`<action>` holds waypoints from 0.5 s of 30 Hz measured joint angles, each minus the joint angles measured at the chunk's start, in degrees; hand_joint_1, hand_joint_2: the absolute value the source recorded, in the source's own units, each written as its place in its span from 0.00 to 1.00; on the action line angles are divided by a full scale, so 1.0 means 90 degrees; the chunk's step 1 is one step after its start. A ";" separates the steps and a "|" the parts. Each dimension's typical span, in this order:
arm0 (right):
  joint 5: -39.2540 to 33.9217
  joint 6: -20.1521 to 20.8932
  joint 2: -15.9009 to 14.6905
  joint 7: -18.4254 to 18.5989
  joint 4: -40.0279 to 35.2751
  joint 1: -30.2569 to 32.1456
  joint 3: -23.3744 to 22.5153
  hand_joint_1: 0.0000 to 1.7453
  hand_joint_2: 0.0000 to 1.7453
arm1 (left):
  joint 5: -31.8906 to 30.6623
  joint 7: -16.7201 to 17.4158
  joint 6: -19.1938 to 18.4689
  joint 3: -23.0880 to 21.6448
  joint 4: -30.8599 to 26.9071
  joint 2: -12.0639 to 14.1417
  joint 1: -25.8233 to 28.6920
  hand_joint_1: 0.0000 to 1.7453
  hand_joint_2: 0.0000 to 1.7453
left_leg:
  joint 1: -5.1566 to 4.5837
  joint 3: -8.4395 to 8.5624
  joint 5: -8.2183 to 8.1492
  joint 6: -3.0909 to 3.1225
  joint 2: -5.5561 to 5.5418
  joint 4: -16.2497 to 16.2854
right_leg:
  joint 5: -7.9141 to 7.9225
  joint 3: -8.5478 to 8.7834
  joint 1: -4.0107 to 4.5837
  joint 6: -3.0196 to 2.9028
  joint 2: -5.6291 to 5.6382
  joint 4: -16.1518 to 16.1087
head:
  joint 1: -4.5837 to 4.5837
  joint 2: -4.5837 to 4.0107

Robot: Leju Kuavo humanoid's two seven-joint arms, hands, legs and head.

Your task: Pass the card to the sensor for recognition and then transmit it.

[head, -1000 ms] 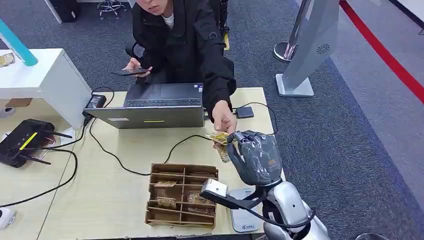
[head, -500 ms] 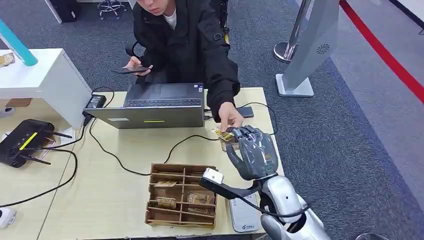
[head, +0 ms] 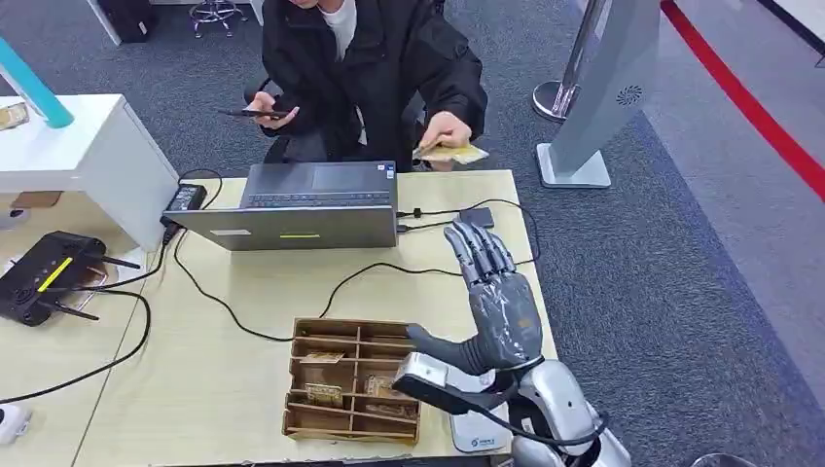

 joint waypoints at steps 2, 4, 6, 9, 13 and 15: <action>-0.0306 -0.0190 0.0000 -0.0243 -0.0187 0.0186 -0.0012 0.00 0.00 | 0.0007 -0.0029 0.0002 0.0000 0.0000 0.0002 0.0004 0.00 0.00 | 0.0000 0.0000 0.0000 0.0000 0.0000 0.0000 | 0.0000 0.0000 0.0000 0.0000 0.0000 0.0000 | 0.0000 0.0000; -0.0563 -0.0346 0.0000 -0.0465 -0.0346 0.0379 -0.0034 0.00 0.00 | 0.0024 -0.0049 0.0012 0.0000 0.0000 0.0002 0.0007 0.00 0.00 | 0.0000 0.0000 0.0000 0.0000 0.0001 0.0000 | 0.0000 0.0000 0.0000 0.0000 0.0000 0.0000 | 0.0000 0.0000; -0.0877 -0.0542 0.0000 -0.0760 -0.0525 0.0591 -0.0073 0.00 0.00 | 0.0034 -0.0109 0.0031 0.0000 0.0000 0.0007 0.0017 0.00 0.00 | 0.0000 0.0000 0.0000 0.0000 0.0000 0.0000 | 0.0000 0.0000 0.0000 0.0000 0.0000 -0.0001 | 0.0000 0.0000; -0.1333 -0.0781 0.0000 -0.1136 -0.0756 0.0902 -0.0151 0.00 0.00 | 0.0054 -0.0192 0.0071 0.0000 0.0000 0.0012 0.0037 0.00 0.00 | 0.0000 0.0000 0.0000 0.0000 0.0001 0.0000 | 0.0000 0.0000 0.0000 0.0000 0.0000 -0.0001 | 0.0002 0.0000; -0.2362 -0.1038 0.0000 -0.1967 -0.1059 0.1424 -0.0291 0.00 0.00 | 0.0092 -0.0282 0.0126 0.0000 0.0000 0.0022 0.0070 0.00 0.00 | 0.0000 0.0000 -0.0002 0.0001 0.0000 0.0000 | -0.0003 0.0001 0.0000 0.0000 -0.0001 -0.0001 | 0.0000 0.0000; -0.2979 -0.1045 -0.0007 -0.2310 -0.1171 0.1642 -0.0333 0.00 0.00 | 0.0092 -0.0316 0.0131 0.0000 0.0000 0.0029 0.0076 0.00 0.00 | 0.0000 0.0000 -0.0002 0.0001 0.0002 0.0000 | -0.0003 0.0001 0.0000 0.0000 0.0002 -0.0001 | 0.0000 0.0000</action>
